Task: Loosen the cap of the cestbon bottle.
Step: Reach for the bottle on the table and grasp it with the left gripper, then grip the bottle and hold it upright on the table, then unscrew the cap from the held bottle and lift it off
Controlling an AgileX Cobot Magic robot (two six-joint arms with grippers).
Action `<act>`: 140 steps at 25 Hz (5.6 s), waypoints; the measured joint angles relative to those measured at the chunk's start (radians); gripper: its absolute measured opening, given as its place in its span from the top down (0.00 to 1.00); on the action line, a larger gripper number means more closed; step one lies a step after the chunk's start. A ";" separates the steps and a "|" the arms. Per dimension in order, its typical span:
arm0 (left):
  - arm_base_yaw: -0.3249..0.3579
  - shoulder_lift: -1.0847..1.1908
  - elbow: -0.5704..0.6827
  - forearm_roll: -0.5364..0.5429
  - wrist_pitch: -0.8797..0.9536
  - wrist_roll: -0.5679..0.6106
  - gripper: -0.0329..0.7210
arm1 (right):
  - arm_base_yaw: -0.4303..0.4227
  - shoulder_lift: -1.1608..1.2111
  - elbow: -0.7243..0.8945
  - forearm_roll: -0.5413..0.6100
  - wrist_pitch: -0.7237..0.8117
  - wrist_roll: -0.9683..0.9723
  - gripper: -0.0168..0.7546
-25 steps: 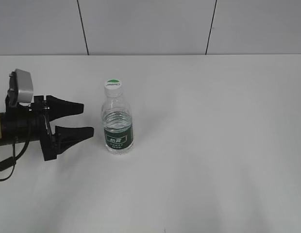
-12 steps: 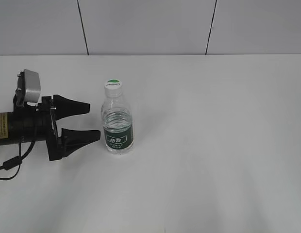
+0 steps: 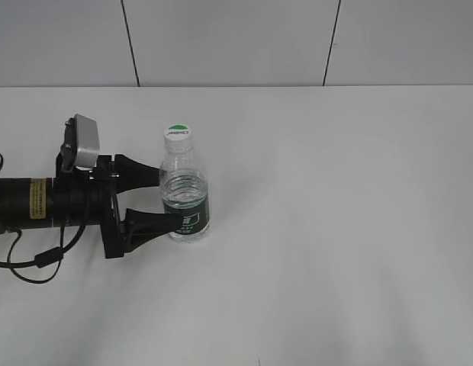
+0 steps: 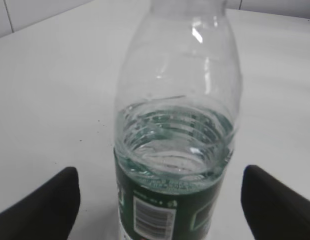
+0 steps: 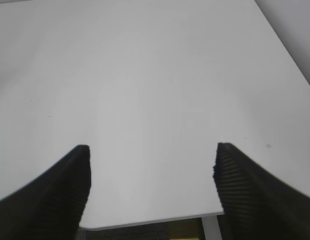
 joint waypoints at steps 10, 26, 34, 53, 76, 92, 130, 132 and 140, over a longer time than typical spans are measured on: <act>-0.067 0.073 -0.070 -0.054 0.012 0.000 0.17 | 0.000 0.000 0.000 0.000 0.000 0.000 0.22; -0.101 0.092 -0.075 -0.098 0.057 0.000 0.41 | 0.000 0.000 0.000 0.000 0.000 0.000 0.22; -0.101 0.096 -0.075 -0.067 0.030 0.000 0.41 | 0.000 0.000 0.000 0.000 0.000 0.001 0.22; -0.373 0.098 -0.268 -0.112 0.123 0.000 0.41 | 0.000 0.000 0.000 0.000 0.000 0.001 0.22; -0.441 0.152 -0.304 -0.143 0.173 -0.124 0.41 | 0.000 0.478 -0.266 0.001 0.068 -0.059 0.22; -0.441 0.152 -0.304 -0.153 0.155 -0.183 0.41 | 0.010 1.086 -0.606 0.204 0.126 -0.205 0.35; -0.441 0.152 -0.305 -0.087 0.191 -0.183 0.41 | 0.497 1.702 -1.027 0.265 0.130 -0.083 0.42; -0.441 0.152 -0.307 -0.085 0.190 -0.183 0.41 | 0.497 1.712 -1.027 0.264 0.130 -0.083 0.42; -0.441 0.152 -0.306 -0.083 0.190 -0.183 0.41 | 0.510 1.742 -1.027 0.257 0.130 -0.082 0.42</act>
